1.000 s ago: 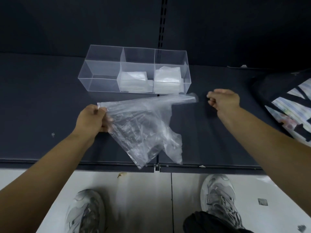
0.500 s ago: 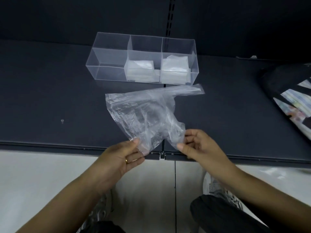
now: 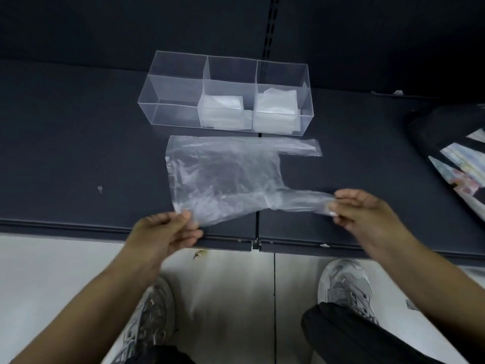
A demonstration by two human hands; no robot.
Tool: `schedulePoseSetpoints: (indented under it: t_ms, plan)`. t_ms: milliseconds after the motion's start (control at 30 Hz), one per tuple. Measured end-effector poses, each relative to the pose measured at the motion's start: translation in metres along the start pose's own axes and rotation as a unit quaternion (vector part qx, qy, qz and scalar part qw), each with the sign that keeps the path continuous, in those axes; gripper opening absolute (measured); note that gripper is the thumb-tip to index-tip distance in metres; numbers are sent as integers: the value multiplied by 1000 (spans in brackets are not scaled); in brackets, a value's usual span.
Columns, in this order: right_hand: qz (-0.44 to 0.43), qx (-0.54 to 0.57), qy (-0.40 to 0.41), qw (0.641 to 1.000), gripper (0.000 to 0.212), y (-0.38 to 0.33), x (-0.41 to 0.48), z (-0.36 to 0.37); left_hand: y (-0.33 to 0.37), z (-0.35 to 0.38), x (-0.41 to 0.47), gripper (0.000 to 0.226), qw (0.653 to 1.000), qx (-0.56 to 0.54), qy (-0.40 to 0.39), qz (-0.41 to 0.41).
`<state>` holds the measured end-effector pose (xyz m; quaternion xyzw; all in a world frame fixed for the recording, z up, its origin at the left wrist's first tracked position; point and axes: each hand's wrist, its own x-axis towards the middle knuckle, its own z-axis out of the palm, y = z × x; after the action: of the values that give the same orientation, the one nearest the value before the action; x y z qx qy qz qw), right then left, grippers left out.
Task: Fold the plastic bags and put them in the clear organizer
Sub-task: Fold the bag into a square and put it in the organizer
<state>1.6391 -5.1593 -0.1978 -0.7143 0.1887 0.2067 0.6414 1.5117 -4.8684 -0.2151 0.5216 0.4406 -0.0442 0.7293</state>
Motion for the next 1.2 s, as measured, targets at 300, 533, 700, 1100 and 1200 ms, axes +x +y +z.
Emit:
schedulePoseSetpoints:
  t_ms: [300,533,700,1100,1200]
  plan:
    - [-25,-164,-9,986,8,0,19,-38,14,-20,7,19,984,172,-35,24]
    - [-75,-354,87,928,10,7,20,-47,5,-14,-4,19,954,292,-41,42]
    - [-235,-539,168,791,33,-5,8,-23,12,-8,-8,31,777,530,163,298]
    - [-407,-637,-100,647,66,37,30,113,-9,19,64,80,606,699,66,374]
    - [-357,-660,-35,660,69,37,50,59,-8,12,66,82,599,703,69,377]
